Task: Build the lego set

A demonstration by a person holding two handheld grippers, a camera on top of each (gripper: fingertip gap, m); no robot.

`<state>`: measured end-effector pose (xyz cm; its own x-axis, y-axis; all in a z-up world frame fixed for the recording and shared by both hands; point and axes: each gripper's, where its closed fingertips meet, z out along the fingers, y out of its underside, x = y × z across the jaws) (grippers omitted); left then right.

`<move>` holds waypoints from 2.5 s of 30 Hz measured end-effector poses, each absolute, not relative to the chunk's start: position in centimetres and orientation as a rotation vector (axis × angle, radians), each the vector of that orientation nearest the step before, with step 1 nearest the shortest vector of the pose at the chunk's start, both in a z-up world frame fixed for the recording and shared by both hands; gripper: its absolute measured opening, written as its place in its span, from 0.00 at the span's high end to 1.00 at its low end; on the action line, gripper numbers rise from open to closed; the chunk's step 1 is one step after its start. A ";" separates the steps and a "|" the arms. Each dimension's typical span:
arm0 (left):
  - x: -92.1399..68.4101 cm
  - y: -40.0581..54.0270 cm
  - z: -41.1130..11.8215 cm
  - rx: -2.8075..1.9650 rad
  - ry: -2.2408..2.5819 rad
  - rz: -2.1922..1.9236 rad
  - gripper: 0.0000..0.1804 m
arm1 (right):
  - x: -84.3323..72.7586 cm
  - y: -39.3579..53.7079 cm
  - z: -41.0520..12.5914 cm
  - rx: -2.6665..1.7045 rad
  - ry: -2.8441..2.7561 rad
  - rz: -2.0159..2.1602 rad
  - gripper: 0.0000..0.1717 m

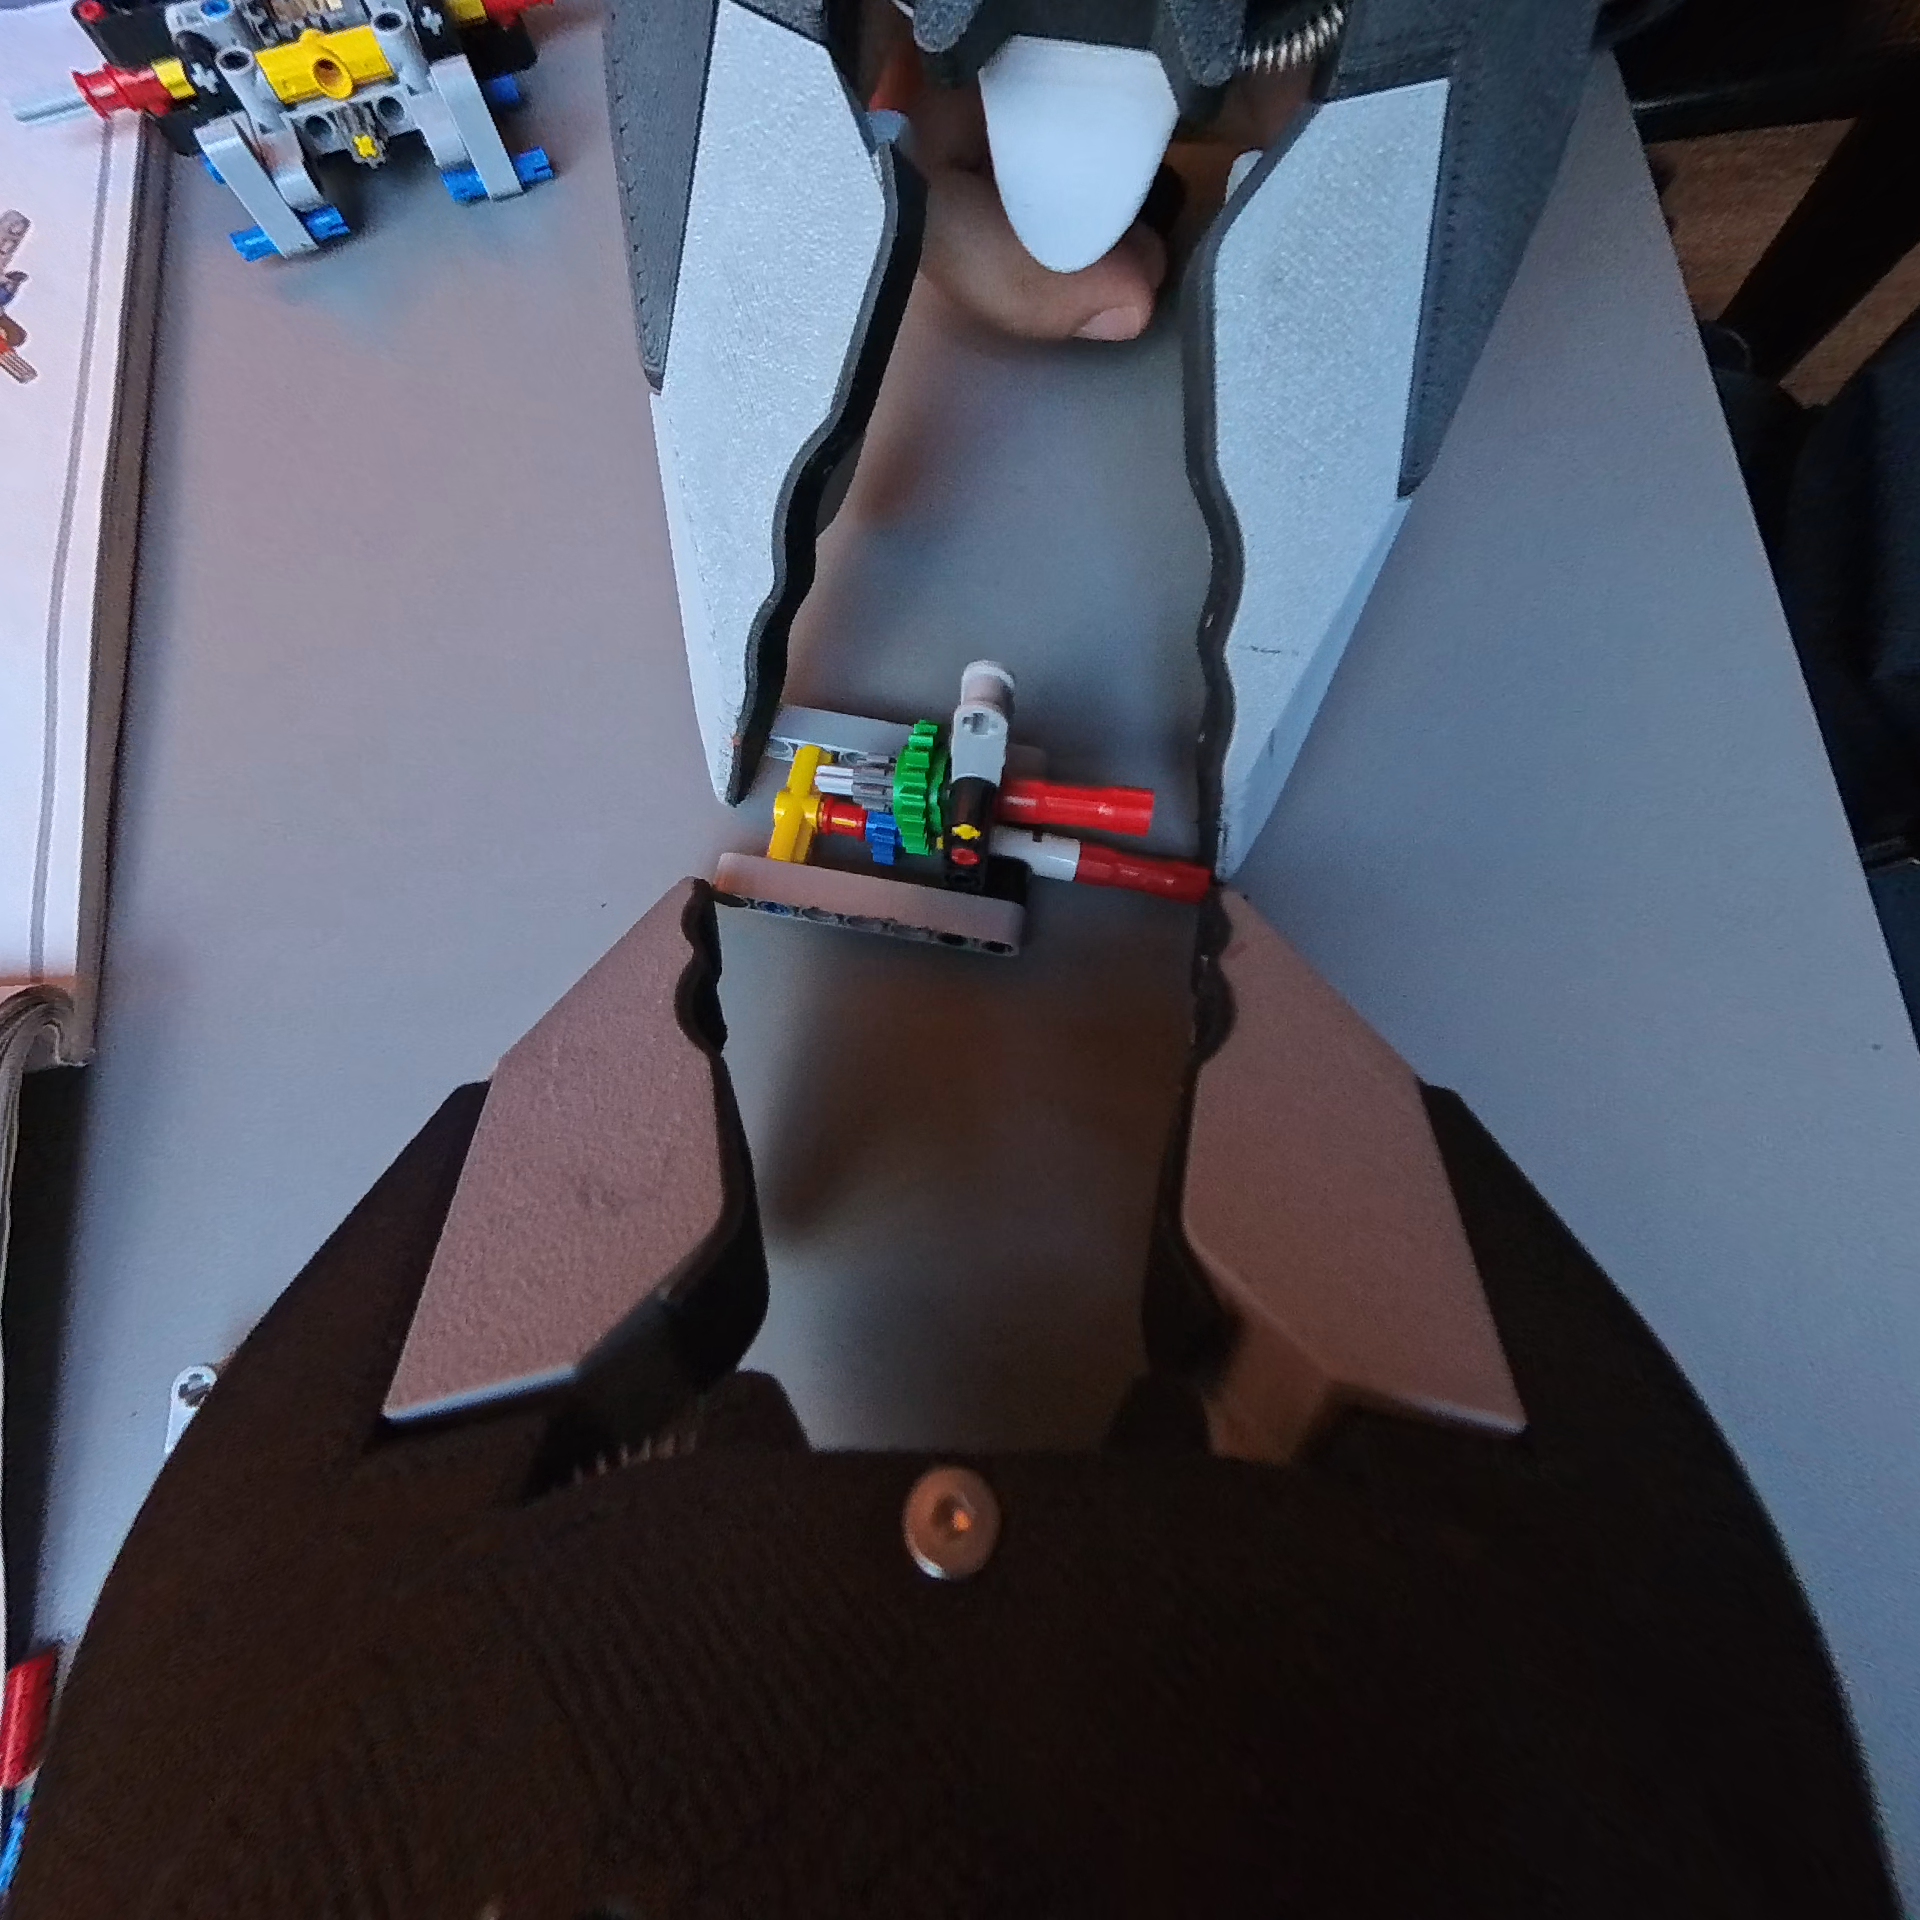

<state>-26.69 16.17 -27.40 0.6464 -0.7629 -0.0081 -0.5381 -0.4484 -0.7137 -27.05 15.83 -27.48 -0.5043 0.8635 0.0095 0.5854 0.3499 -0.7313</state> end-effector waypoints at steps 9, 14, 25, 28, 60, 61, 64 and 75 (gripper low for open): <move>-26.8 15.8 -27.4 -2.167 1.006 -0.436 0.57 | -27.0 17.0 -27.5 -1.312 -2.175 0.913 0.45; -27.2 15.9 -27.4 -2.175 0.993 -0.421 0.53 | -26.9 16.9 -27.6 -1.321 -2.191 0.935 0.48; -26.4 16.4 -27.3 -2.130 1.050 -0.395 0.50 | -26.9 16.0 -27.6 -1.239 -2.254 0.969 0.48; -26.3 16.3 -27.3 -2.137 1.048 -0.404 0.49 | -26.9 16.0 -27.6 -1.235 -2.257 0.972 0.48; -26.4 16.3 -27.5 -2.182 0.989 -0.418 0.49 | -26.8 16.6 -27.6 -1.273 -2.226 0.952 0.47; -26.4 16.3 -27.5 -2.181 0.990 -0.417 0.49 | -26.8 16.6 -27.6 -1.275 -2.224 0.953 0.48; -26.4 16.4 -27.5 -2.183 0.976 -0.409 0.50 | -26.8 16.5 -27.6 -1.272 -2.226 0.953 0.48; -26.4 16.5 -27.5 -2.187 0.969 -0.407 0.51 | -26.8 16.5 -27.6 -1.268 -2.232 0.961 0.48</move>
<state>-26.39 16.50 -27.47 0.6709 -0.7416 0.0034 -0.5216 -0.4752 -0.7086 -26.76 16.54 -27.60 -0.5097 0.8603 0.0057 0.5872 0.3527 -0.7285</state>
